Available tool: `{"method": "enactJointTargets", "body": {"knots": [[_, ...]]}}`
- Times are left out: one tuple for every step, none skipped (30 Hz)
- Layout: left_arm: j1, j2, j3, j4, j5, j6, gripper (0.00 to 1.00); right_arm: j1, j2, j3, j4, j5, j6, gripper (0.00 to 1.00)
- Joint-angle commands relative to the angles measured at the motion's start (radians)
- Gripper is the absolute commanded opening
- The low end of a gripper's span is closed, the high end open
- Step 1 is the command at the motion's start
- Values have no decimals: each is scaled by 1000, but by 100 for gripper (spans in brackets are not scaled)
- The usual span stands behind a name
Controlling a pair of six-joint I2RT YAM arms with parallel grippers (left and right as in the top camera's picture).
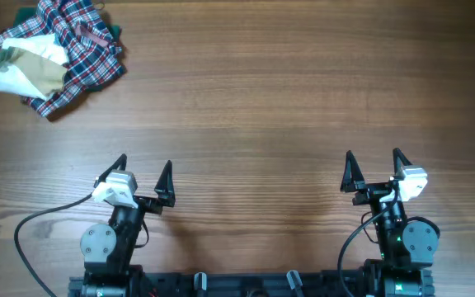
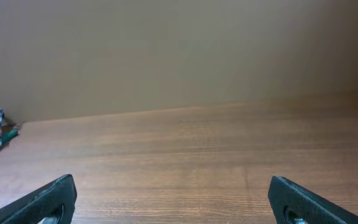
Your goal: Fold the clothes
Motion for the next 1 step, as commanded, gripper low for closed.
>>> {"method": "enactJointTargets", "body": {"knots": [[9, -10, -8, 0, -13, -10, 100, 3, -5, -1, 4, 22, -4, 100]]}}
